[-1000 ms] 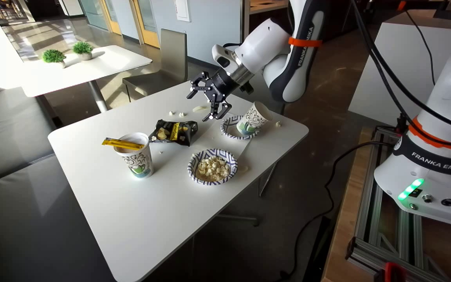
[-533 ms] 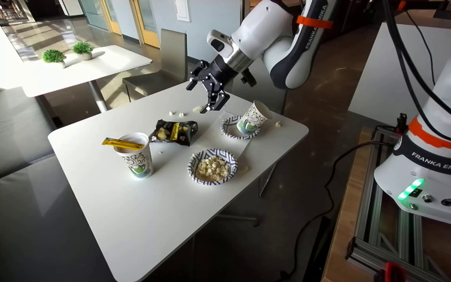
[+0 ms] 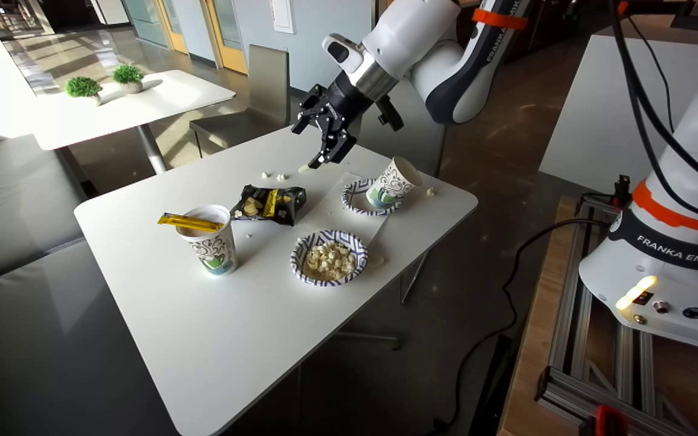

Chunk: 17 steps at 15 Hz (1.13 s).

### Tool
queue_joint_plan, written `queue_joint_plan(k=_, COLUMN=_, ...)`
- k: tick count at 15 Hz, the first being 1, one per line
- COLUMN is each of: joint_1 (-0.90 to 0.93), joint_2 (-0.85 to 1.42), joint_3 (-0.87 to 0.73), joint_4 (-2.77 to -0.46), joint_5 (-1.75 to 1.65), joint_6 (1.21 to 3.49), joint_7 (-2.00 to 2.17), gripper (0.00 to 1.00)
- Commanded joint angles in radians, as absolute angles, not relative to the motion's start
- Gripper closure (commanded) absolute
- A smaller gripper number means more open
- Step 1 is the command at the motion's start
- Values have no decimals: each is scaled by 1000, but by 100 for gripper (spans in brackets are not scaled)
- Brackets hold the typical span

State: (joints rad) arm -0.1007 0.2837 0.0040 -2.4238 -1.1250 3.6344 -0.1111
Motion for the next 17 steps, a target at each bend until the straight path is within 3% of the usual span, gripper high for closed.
queue_joint_plan(k=1, joint_1=-127, joint_2=206, joint_3=20, joint_4=-2454, joint_5=-1191, joint_6=3590, joint_7=33, gripper=0)
queue_joint_plan(k=10, joint_1=-121, joint_2=78, joint_3=62, joint_4=-2528, joint_5=-1339, joint_6=3307, joint_7=397, gripper=0)
queue_joint_plan(k=17, joint_1=-69, joint_2=95, joint_3=37, joint_4=-2562, joint_5=-1042, joint_6=3331, joint_7=121, gripper=0)
